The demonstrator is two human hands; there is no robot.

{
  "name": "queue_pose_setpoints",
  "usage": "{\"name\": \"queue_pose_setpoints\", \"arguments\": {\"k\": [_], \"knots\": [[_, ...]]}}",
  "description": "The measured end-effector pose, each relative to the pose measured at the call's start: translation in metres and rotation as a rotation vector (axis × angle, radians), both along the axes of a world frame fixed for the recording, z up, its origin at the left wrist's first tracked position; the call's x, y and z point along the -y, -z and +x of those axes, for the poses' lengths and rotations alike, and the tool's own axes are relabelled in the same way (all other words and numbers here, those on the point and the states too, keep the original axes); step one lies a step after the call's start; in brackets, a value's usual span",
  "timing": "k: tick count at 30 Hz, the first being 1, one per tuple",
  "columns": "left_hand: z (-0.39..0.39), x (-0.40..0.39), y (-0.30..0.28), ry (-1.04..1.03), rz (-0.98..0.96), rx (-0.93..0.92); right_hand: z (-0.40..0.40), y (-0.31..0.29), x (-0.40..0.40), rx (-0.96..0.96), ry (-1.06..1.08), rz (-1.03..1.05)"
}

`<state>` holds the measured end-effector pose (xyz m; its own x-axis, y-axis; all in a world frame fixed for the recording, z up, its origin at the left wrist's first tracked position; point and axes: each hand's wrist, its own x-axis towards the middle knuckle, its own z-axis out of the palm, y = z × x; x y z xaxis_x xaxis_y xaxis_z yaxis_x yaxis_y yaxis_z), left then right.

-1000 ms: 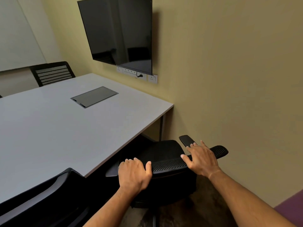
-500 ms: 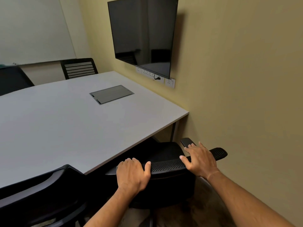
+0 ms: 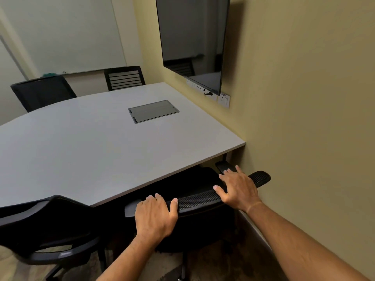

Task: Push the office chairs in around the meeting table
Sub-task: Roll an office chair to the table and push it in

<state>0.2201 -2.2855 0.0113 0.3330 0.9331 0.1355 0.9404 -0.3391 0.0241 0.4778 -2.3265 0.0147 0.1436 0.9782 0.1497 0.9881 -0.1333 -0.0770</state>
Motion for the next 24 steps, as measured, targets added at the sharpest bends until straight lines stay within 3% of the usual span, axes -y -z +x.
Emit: {"name": "queue_pose_setpoints", "arguments": {"k": [24], "knots": [[0.069, -0.079, 0.008, -0.135, -0.069, 0.053, 0.074, 0.014, -0.104, -0.005, -0.111, 0.09]]}}
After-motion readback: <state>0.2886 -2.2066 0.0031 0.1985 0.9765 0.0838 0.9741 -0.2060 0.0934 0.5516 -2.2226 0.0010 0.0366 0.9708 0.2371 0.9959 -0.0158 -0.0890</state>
